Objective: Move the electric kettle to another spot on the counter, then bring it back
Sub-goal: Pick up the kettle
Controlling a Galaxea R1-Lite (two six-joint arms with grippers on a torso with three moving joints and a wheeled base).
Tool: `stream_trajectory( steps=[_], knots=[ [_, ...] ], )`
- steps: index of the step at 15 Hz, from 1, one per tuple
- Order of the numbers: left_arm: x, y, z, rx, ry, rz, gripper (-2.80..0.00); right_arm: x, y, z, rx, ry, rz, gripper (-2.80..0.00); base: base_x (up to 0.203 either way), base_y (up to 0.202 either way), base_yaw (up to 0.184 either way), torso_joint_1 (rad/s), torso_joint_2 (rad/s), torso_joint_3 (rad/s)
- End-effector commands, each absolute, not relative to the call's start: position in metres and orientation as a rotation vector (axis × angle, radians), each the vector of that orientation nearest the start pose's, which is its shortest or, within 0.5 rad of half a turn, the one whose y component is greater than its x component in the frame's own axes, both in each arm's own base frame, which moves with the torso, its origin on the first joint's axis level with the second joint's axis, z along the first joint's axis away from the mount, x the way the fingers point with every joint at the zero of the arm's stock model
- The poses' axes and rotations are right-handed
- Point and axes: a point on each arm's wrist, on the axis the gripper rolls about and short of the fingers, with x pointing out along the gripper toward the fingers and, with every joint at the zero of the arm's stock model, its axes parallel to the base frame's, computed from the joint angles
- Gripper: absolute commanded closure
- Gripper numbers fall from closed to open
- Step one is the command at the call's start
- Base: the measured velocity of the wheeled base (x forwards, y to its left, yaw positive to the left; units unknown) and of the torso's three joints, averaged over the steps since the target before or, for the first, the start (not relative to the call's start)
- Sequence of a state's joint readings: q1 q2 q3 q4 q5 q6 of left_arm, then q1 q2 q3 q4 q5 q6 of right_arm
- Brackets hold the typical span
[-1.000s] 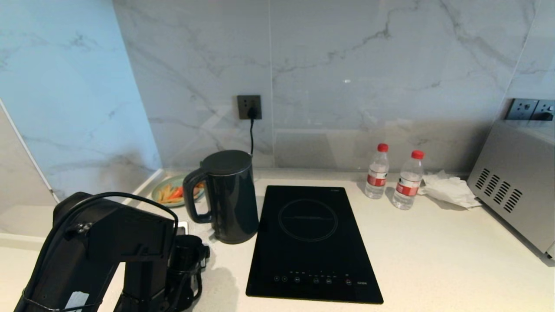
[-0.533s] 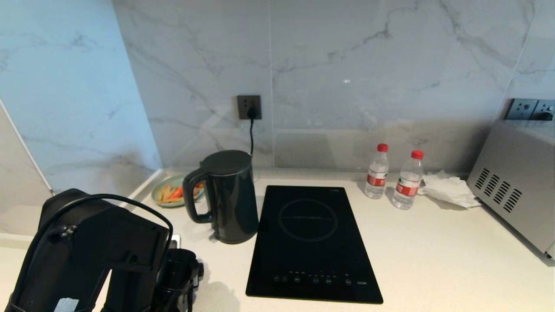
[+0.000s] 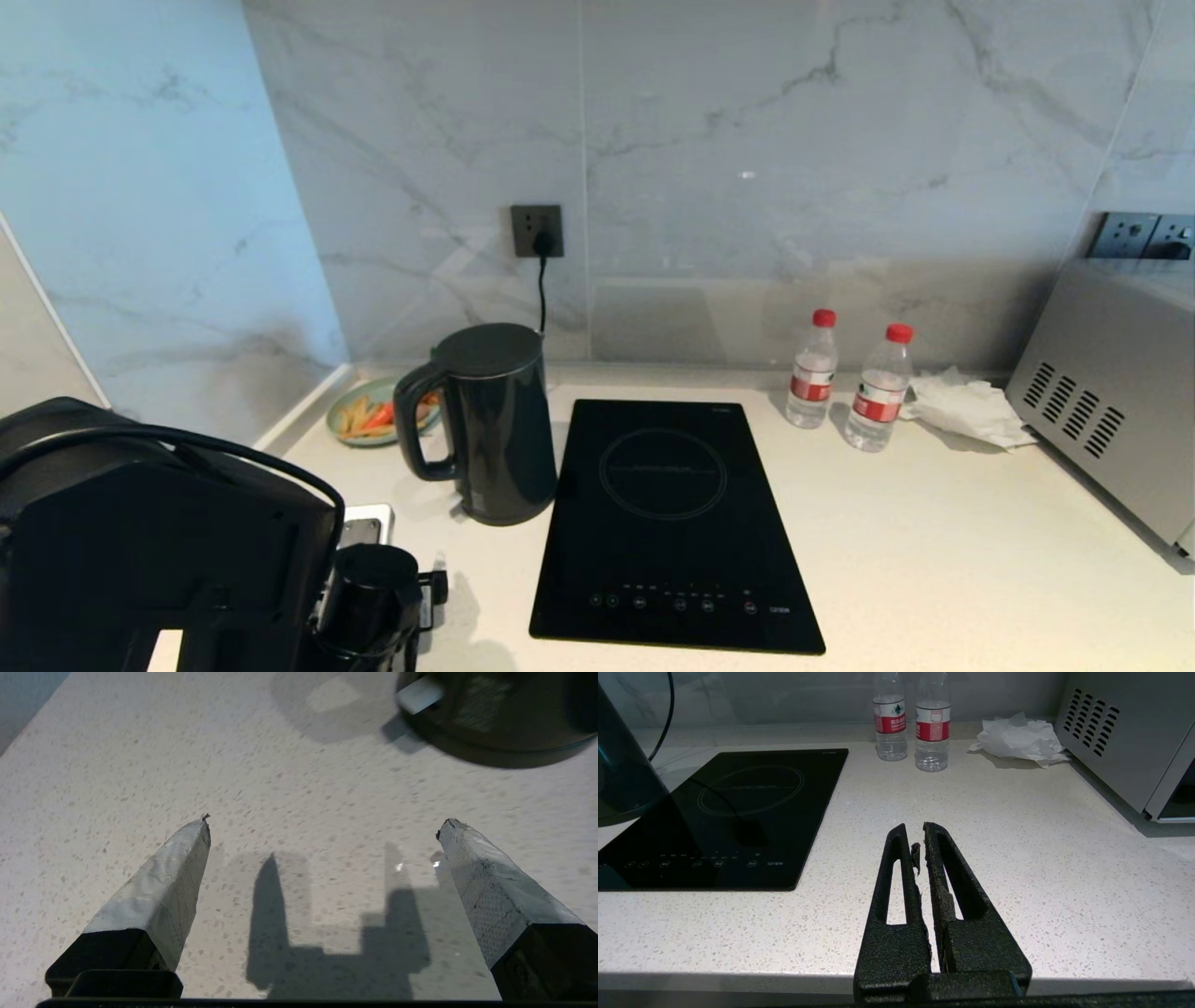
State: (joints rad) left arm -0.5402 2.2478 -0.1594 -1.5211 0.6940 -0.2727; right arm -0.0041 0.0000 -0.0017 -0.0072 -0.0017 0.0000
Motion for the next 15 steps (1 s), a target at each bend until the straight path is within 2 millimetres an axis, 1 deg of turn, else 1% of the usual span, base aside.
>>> stream_trajectory(
  steps=[1, 4, 7, 11, 13, 15],
  knots=[
    [0.211, -0.122, 0.023, 0.005, 0.341, 0.159, -2.80, -0.023, 0.000, 0.077, 0.000, -0.008, -0.005, 0.00, 0.000, 0.000, 0.000, 0.000, 0.00, 0.000],
    [0.211, -0.127, 0.035, -0.006, 0.297, 0.131, -2.80, -0.023, 0.000, 0.077, 0.000, -0.009, -0.006, 0.00, 0.000, 0.000, 0.000, 0.000, 0.00, 0.000],
    [0.205, -0.137, 0.049, -0.036, 0.251, 0.075, -2.80, -0.023, 0.000, 0.077, 0.000, -0.008, -0.005, 0.00, 0.000, 0.000, 0.000, 0.000, 0.00, 0.000],
    [0.223, -0.152, 0.062, -0.067, 0.174, 0.078, -2.80, -0.023, 0.000, 0.077, 0.000, -0.009, -0.006, 0.00, 0.000, 0.000, 0.000, 0.000, 0.00, 0.000],
    [0.234, -0.161, 0.070, -0.061, 0.173, 0.091, -2.80, -0.023, 0.000, 0.077, 0.000, -0.008, -0.006, 0.00, 0.000, 0.000, 0.000, 0.000, 0.00, 0.000],
    [0.247, -0.169, 0.077, -0.052, 0.171, 0.139, -2.80, -0.023, 0.000, 0.077, 0.000, -0.009, -0.006, 0.00, 0.000, 0.000, 0.000, 0.000, 0.00, 0.000]
  ],
)
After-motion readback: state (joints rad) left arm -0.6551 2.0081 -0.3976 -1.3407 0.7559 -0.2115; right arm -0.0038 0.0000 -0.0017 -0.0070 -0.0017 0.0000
